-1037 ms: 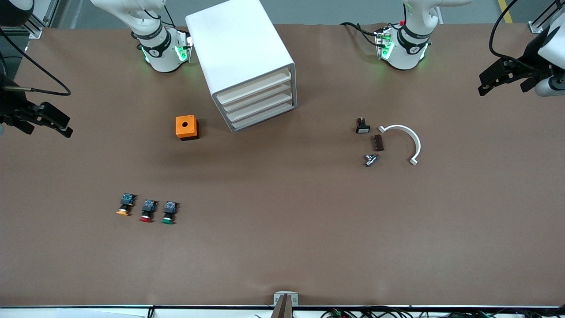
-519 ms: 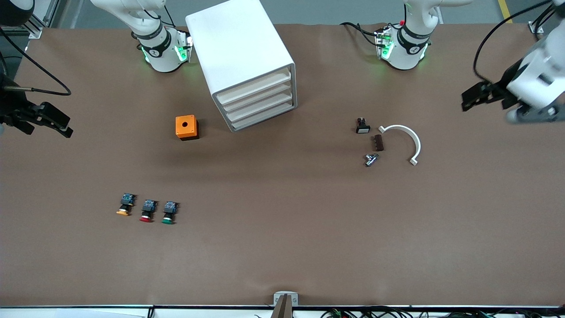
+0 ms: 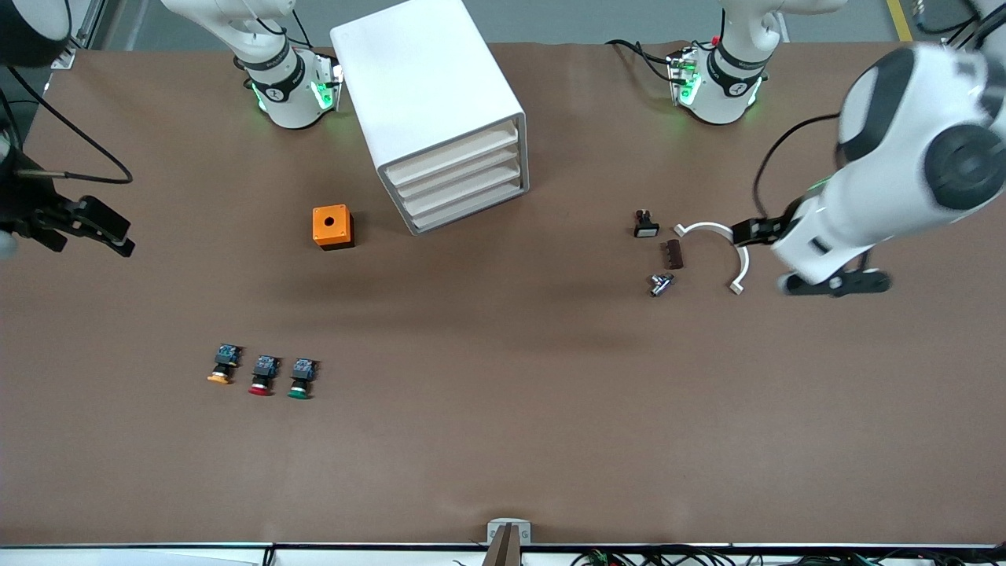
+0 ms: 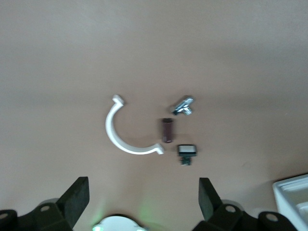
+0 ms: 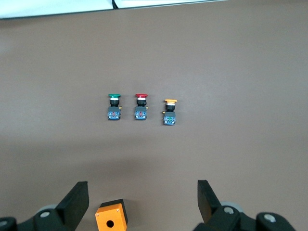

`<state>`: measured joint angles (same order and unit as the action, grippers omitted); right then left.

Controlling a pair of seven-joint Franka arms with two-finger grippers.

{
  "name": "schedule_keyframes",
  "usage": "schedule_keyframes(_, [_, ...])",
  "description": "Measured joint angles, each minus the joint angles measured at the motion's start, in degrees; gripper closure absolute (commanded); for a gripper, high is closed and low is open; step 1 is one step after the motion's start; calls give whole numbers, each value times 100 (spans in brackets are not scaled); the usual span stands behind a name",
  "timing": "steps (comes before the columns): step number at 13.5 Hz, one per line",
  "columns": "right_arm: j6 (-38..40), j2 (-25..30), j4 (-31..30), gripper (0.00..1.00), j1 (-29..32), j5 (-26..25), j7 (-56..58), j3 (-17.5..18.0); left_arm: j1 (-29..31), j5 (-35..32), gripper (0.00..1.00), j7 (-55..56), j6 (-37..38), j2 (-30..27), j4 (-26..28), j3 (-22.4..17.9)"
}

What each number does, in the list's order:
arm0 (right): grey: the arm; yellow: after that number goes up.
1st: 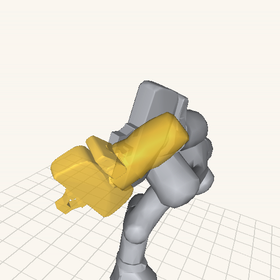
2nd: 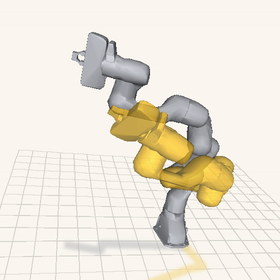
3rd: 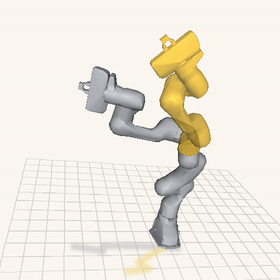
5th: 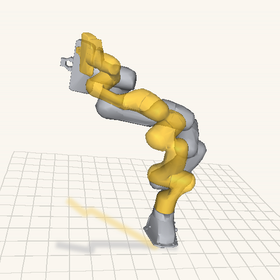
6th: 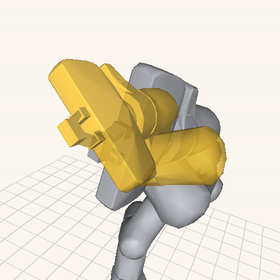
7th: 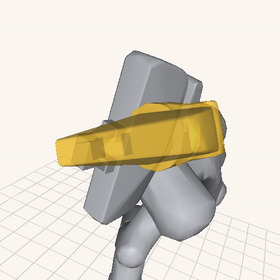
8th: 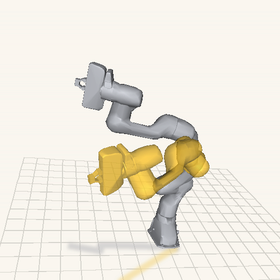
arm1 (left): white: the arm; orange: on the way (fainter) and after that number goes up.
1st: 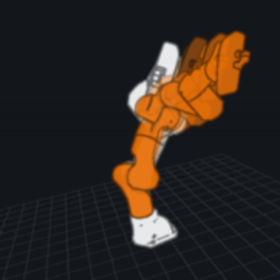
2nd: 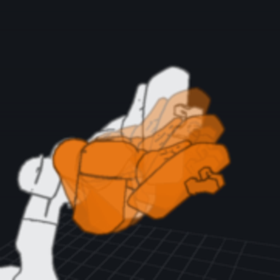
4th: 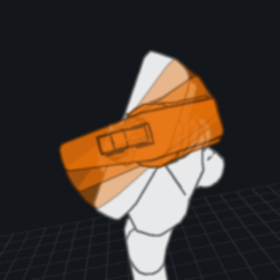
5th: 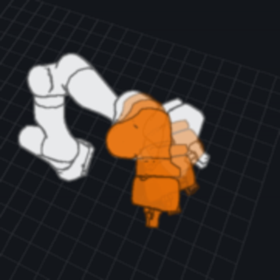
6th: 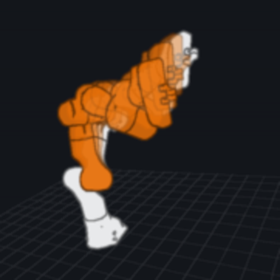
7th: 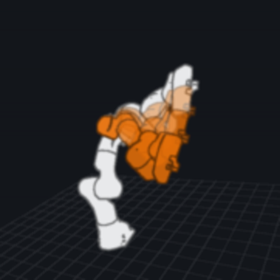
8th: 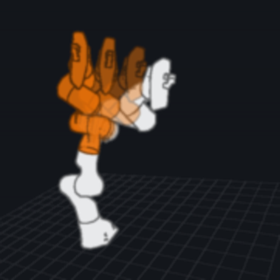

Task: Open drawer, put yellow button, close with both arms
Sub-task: 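Reach the left gripper toward the cabinet while the right gripper reaches the buttons, then grasp the drawer with the left gripper while the right gripper grasps the yellow button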

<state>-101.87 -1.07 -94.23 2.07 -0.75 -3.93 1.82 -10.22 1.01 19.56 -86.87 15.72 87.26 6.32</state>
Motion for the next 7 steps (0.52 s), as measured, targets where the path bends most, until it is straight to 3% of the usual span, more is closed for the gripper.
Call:
schedule_keyframes(3, [-160,-456,-35,0,0,-319,248,6,-382,113,0,1090,-152,640,-317,18])
schedule_keyframes(7, [-414,-1238,-70,0,1,-357,333,14,-851,628,0,2528,-483,1162,-487,35])
